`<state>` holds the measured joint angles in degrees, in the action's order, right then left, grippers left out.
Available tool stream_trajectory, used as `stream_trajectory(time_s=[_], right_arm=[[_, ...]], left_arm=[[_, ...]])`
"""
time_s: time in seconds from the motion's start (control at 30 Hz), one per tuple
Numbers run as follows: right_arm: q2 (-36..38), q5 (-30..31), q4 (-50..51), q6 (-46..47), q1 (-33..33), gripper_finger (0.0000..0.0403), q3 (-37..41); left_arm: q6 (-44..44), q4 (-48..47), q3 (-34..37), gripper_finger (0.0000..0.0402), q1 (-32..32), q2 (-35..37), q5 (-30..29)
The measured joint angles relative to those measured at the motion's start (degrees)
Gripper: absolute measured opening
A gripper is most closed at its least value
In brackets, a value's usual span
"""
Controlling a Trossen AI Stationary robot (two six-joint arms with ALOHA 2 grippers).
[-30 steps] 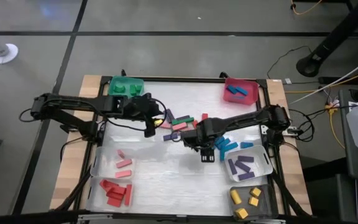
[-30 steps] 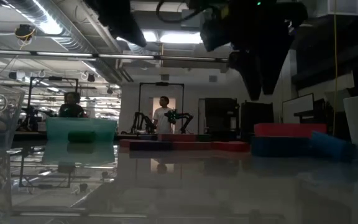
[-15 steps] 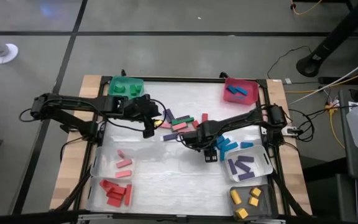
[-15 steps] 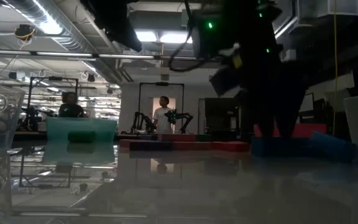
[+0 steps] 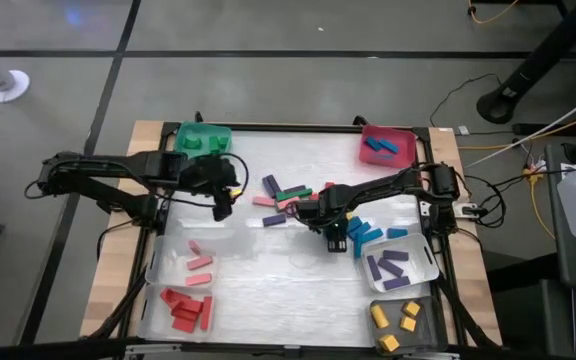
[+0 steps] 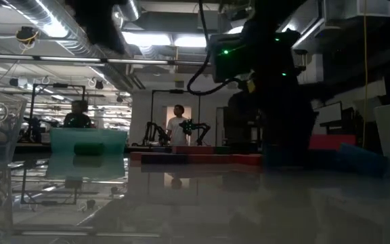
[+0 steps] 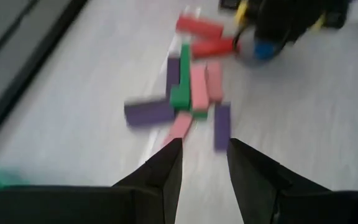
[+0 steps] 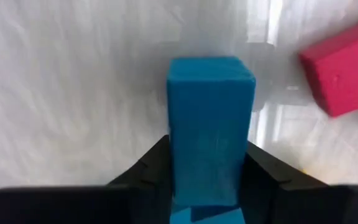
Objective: Sort blocks
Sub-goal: Put the blue block into the pink bin
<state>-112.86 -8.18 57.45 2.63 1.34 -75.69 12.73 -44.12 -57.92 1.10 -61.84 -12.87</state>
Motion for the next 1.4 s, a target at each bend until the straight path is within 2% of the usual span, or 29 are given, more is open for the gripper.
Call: stream_trajectory(time_s=[0.17, 0.33, 0.47, 0.63, 0.73, 1.1, 1.27, 1.4], right_arm=[[-0.1, -4.3, 2.0, -0.7, -3.4, 0.0125, -5.8], [-0.1, -5.4, 11.1, -6.3, -6.7, 0.0125, -15.9], [-0.1, -1.9, 18.2, -12.2, -9.9, 0.0125, -24.4], [0.0, 8.8, 27.0, -17.9, -15.6, 0.0125, -31.5], [0.0, 12.5, 30.3, -19.4, -20.3, 0.0127, -32.2], [0.1, 13.2, 32.6, -24.0, -41.3, 0.0131, -31.5], [0.1, 11.2, 32.5, -24.1, -51.2, 0.0137, -31.5], [0.1, 7.1, 32.1, -23.7, -57.1, 0.0157, -31.5]], left_arm=[[3.2, 1.6, 7.8, 0.0115, 0.0, 0.9, 0.0], [0.1, 11.9, 14.6, 0.0115, 0.9, -0.6, 0.0], [-2.2, 24.6, 18.9, 0.0115, 1.7, -2.2, 0.0], [-2.5, 35.4, 21.0, 0.0115, 2.5, -5.0, 0.0], [-3.9, 38.8, 21.0, 0.0115, 2.8, -6.9, 0.0], [-10.2, 47.3, 21.0, 0.0115, 2.8, -13.6, 0.0], [-10.6, 48.3, 21.0, 0.0115, 2.8, -15.8, 0.0], [-12.9, 48.5, 21.0, 0.0115, 2.9, -17.7, -1.7]])
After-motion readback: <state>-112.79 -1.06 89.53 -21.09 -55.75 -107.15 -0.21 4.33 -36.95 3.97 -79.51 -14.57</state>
